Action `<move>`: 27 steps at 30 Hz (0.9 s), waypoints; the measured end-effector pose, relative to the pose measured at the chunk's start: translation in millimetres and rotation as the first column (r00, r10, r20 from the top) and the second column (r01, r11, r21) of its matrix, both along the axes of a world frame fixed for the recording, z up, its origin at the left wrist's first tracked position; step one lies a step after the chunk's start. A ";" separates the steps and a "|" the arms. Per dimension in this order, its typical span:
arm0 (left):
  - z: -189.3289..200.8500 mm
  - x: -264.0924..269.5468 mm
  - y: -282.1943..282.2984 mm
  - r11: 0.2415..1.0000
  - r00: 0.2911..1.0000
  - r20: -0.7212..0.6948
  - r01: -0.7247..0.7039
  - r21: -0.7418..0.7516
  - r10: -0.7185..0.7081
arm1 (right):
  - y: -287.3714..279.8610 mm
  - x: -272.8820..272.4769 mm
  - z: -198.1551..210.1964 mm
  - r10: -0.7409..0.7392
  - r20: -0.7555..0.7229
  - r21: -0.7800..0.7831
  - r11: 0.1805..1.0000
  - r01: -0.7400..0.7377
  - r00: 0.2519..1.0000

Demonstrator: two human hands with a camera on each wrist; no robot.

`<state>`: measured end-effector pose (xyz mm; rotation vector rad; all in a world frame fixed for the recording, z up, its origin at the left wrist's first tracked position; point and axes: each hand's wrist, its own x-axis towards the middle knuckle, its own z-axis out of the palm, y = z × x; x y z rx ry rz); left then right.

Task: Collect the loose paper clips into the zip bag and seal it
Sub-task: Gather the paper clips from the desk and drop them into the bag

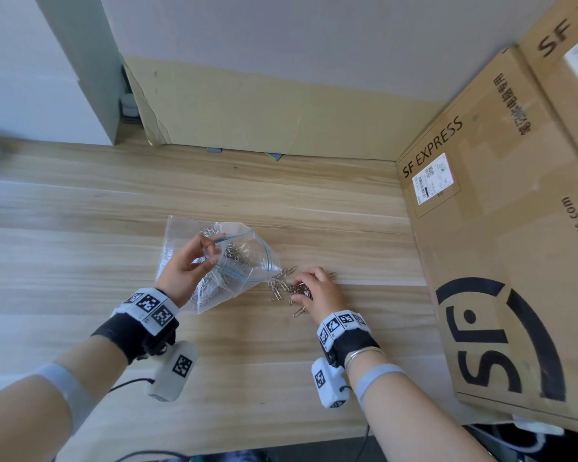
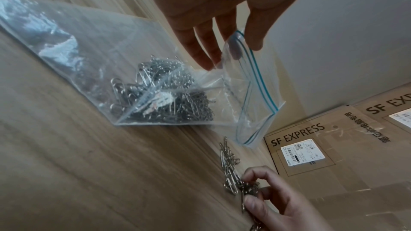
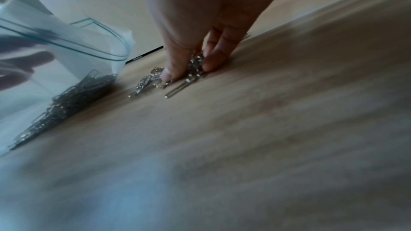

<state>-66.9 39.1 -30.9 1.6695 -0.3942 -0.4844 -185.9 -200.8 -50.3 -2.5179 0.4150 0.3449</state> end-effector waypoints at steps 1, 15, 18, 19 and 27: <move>0.3 -0.2 -0.5 1.000 1.000 0.005 -0.002 0.005 0.002 | -0.9 -0.5 -1.1 -0.008 0.027 0.015 1.000 0.007 1.000; 0.6 -1.0 -1.1 1.000 1.000 0.003 -0.002 0.009 0.002 | -7.2 6.5 -5.3 -0.152 0.062 0.207 0.969 0.136 0.986; 2.0 -1.4 -1.2 1.000 1.000 0.000 -0.008 0.017 0.008 | -9.3 8.4 -0.8 -0.178 0.082 0.225 0.962 0.155 0.981; 2.1 -1.1 -1.1 1.000 1.000 0.001 -0.010 0.021 0.010 | -9.9 9.8 2.1 -0.188 0.101 0.235 0.959 0.160 0.977; 2.4 -1.2 -3.8 1.000 1.000 0.000 -0.020 0.005 0.020 | 6.4 37.6 58.7 -0.063 0.234 0.273 0.962 -0.003 0.970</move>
